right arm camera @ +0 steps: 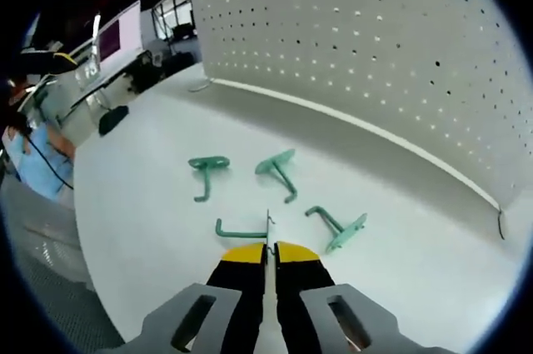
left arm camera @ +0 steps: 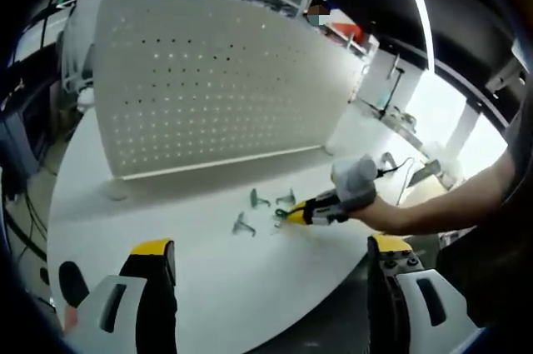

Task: Insert the hook assembly into the mounting plate slot until the hook locks in place.

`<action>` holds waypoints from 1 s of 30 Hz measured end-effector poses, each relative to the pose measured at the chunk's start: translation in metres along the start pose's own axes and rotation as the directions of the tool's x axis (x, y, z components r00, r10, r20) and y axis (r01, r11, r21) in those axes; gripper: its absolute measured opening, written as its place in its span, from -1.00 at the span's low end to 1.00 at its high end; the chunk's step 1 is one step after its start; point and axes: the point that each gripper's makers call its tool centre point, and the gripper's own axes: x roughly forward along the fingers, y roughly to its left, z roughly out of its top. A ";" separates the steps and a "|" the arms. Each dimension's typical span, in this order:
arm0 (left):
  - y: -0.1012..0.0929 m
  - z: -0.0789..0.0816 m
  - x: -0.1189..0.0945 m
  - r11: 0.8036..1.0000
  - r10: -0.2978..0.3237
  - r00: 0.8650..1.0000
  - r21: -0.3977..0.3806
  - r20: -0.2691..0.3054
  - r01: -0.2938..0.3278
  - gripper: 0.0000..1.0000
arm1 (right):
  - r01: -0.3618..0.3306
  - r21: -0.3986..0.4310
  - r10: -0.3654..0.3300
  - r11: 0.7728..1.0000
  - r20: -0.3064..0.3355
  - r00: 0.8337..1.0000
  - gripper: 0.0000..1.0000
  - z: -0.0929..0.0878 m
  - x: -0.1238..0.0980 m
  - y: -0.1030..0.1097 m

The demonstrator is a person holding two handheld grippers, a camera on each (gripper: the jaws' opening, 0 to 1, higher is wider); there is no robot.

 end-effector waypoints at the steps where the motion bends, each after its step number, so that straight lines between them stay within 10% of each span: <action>1: 0.000 0.000 0.000 1.000 0.000 1.000 0.000 0.000 0.000 0.95 | 0.001 0.003 -0.001 1.000 0.000 1.000 -0.97 0.000 0.000 0.000; 30: -0.018 0.005 -0.003 0.999 -0.029 0.999 0.030 0.024 0.029 0.93 | 0.082 0.080 -0.096 0.993 0.186 0.978 -0.98 0.070 -0.066 -0.030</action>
